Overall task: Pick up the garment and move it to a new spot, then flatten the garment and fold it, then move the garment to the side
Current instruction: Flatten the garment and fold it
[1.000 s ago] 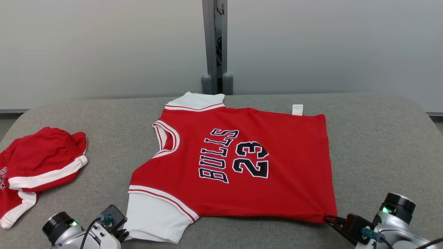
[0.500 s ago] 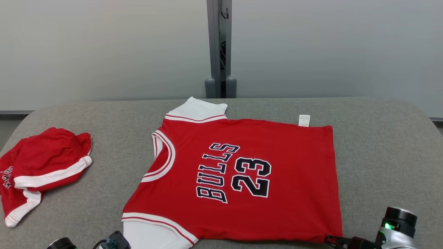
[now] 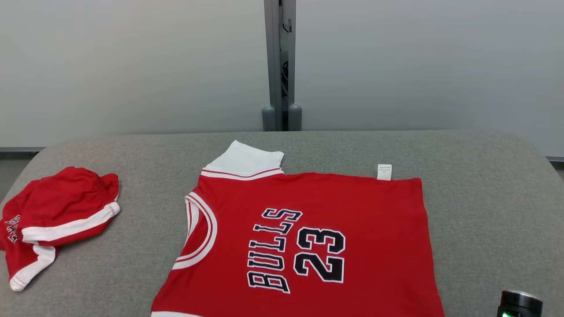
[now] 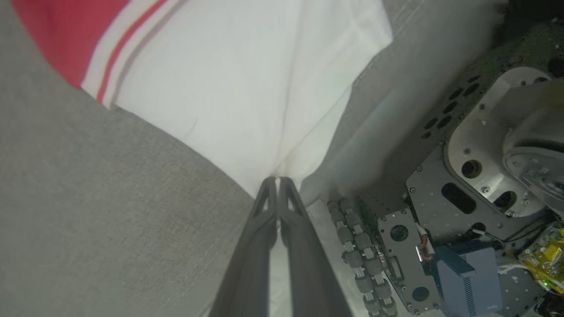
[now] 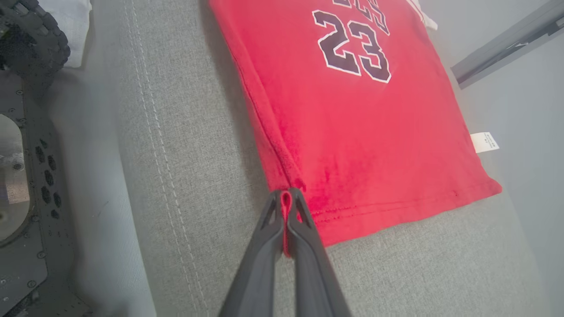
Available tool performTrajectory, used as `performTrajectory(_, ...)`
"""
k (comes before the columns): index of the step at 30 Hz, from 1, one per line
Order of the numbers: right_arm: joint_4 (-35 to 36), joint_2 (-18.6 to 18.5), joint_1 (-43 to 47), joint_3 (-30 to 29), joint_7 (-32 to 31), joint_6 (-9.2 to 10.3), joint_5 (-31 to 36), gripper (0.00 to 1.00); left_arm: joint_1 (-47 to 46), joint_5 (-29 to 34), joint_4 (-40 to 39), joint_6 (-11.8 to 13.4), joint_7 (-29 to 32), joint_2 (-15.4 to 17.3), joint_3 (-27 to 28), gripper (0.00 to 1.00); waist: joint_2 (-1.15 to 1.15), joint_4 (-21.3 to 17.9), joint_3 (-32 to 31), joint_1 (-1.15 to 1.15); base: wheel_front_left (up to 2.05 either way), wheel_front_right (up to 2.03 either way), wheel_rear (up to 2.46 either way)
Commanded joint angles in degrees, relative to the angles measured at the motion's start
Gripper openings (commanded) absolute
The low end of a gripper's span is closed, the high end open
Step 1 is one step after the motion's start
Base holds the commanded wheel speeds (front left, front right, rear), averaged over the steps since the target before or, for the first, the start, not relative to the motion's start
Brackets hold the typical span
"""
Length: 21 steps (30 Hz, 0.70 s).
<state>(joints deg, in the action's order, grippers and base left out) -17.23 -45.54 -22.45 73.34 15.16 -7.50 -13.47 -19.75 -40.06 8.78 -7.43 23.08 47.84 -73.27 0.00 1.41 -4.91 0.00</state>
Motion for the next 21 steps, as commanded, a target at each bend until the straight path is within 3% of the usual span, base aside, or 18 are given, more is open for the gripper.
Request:
performTrajectory(1, 0.62, -0.85, 1.11, 0.09, 0.03, 0.01, 0.44, 0.00, 1.57, 0.67, -1.00, -0.05, 1.14, 0.69, -0.03, 0.00, 0.00, 0.00, -0.06, 0.00, 0.00, 0.00, 0.00)
performTrajectory(8, 3.46, -2.60, 3.66, 0.11, 0.02, 0.01, -1.17, 0.00, 4.04, -0.38, -6.89, -0.05, 4.91, 2.25, 0.01, 0.00, 0.00, 0.10, -0.34, 0.00, 0.00, 0.00, 0.00)
performTrajectory(21, 4.62, -3.17, 6.16, 0.09, 0.02, 0.01, -0.76, 0.00, 4.71, -1.29, -10.44, -0.05, 6.57, 2.83, 0.00, 0.00, 0.00, 0.32, -0.68, 0.00, 0.00, 0.00, 0.00)
